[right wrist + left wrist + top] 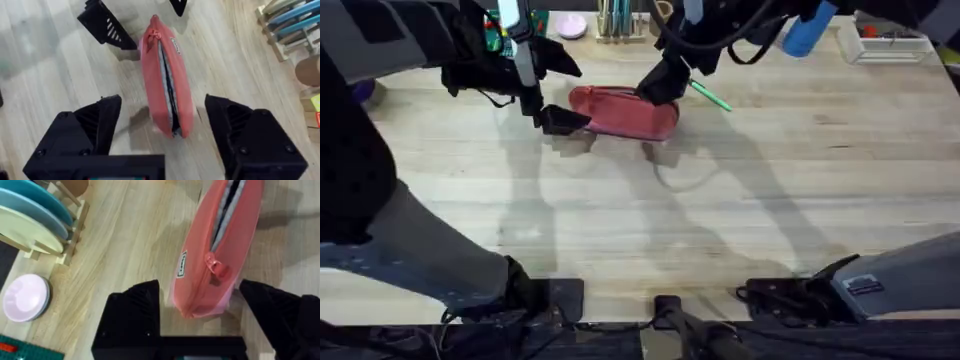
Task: Unzip the bag, pick up the pens from the table one at a time and place them inside, then zip the bag closed.
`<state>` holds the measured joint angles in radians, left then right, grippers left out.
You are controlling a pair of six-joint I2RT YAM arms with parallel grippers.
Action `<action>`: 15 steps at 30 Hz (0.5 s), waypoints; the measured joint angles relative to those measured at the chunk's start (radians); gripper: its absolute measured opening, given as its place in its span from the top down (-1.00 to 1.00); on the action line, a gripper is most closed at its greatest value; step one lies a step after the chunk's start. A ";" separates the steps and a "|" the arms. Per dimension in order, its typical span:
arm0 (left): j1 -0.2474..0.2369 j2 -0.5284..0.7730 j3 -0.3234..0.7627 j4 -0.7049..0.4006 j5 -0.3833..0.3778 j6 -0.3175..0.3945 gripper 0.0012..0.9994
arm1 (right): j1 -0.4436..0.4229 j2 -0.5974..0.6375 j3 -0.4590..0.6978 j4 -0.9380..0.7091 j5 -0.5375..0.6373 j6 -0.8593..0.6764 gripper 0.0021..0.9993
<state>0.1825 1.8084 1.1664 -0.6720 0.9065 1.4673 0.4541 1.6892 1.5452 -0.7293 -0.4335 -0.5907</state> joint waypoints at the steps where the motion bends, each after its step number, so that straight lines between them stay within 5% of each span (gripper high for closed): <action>1: 0.000 -0.001 0.000 -0.004 -0.004 0.000 -0.99 | 0.000 0.000 0.000 -0.003 0.000 0.000 -0.99; 15: 0.001 -0.183 0.000 -0.152 -0.070 0.000 -0.99 | 0.000 0.000 0.086 -0.082 0.012 0.071 -0.99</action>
<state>0.1833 1.6255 1.1664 -0.8244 0.8363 1.4675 0.4541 1.6892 1.6313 -0.8111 -0.4220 -0.5194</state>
